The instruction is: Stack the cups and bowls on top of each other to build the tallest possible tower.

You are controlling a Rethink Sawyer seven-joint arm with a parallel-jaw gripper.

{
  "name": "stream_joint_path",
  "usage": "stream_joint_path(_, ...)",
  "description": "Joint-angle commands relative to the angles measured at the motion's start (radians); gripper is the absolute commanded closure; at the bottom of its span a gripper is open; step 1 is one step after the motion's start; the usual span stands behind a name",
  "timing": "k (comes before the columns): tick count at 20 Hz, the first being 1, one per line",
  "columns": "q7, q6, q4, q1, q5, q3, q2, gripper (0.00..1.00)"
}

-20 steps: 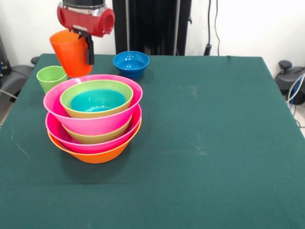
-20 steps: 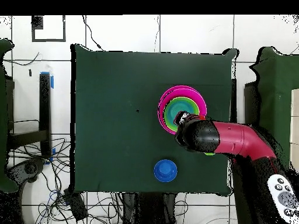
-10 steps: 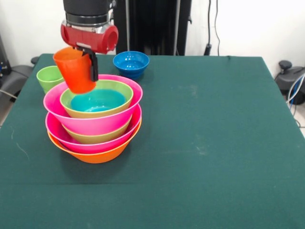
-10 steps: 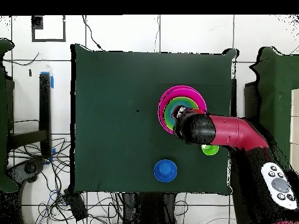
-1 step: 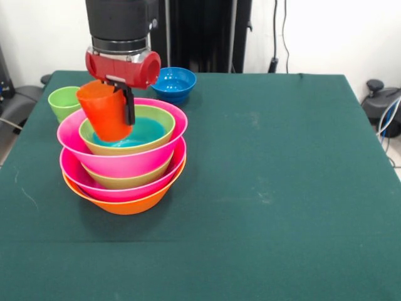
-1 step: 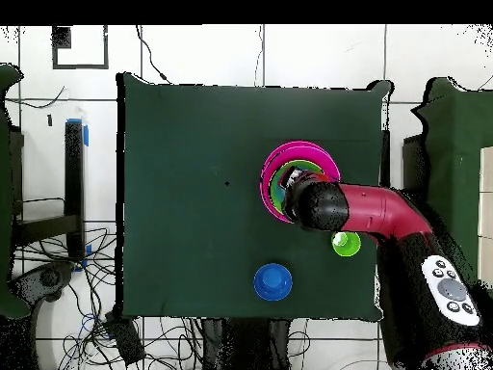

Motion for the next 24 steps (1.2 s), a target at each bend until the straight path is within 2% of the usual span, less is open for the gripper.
stream_joint_path(1,-0.027,-0.061,-0.025,0.04,-0.024,0.072,0.058,1.0)
stream_joint_path(20,-0.025,-0.132,-0.03,0.05,-0.045,0.055,0.12,1.0)
stream_joint_path(21,-0.019,-0.158,-0.031,0.057,-0.058,0.044,0.118,0.0)
stream_joint_path(24,-0.003,-0.185,-0.031,0.068,-0.068,0.028,0.113,0.0)
